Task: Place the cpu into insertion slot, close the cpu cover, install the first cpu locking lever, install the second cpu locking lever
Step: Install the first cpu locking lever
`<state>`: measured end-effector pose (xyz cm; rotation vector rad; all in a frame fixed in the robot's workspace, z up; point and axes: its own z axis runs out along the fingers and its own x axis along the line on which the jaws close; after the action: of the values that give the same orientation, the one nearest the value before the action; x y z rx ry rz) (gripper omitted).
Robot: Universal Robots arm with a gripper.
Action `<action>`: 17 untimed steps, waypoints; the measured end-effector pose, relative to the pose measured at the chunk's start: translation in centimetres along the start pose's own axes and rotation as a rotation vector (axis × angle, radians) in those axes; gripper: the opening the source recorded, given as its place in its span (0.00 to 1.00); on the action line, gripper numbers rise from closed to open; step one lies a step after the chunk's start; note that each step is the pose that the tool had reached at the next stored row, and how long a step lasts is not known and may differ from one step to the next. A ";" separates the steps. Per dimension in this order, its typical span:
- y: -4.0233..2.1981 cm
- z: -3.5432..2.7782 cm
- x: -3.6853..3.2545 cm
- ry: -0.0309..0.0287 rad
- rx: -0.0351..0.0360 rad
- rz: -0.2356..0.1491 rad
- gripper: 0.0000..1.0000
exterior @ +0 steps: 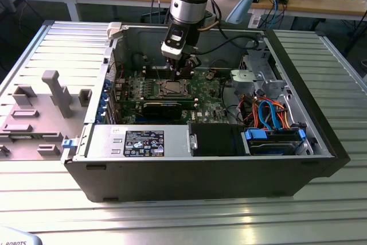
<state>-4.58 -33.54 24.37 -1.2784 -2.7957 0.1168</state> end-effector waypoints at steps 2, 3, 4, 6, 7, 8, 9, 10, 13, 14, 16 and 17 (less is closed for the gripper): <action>0.00 0.00 0.00 -0.0003 0.0002 -0.004 0.11; 0.00 0.00 0.00 -0.0004 0.0001 -0.005 0.11; 0.00 0.00 0.00 -0.0006 0.0002 -0.006 0.11; 0.00 0.00 0.00 -0.0008 0.0002 -0.008 0.11; 0.00 0.00 0.00 -0.0009 0.0003 -0.009 0.11; 0.00 0.00 0.00 -0.0011 0.0004 -0.011 0.11; 0.00 0.00 0.00 -0.0013 0.0004 -0.013 0.11; 0.00 0.00 0.00 -0.0014 0.0004 -0.014 0.11; 0.00 0.00 0.00 -0.0018 0.0005 -0.019 0.11; 0.00 0.00 0.00 -0.0020 0.0006 -0.021 0.11; 0.00 0.00 0.00 -0.0023 0.0007 -0.024 0.11; 0.00 0.00 0.00 -0.0026 0.0007 -0.026 0.11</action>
<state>-4.58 -33.54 24.37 -1.2416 -2.8134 0.1182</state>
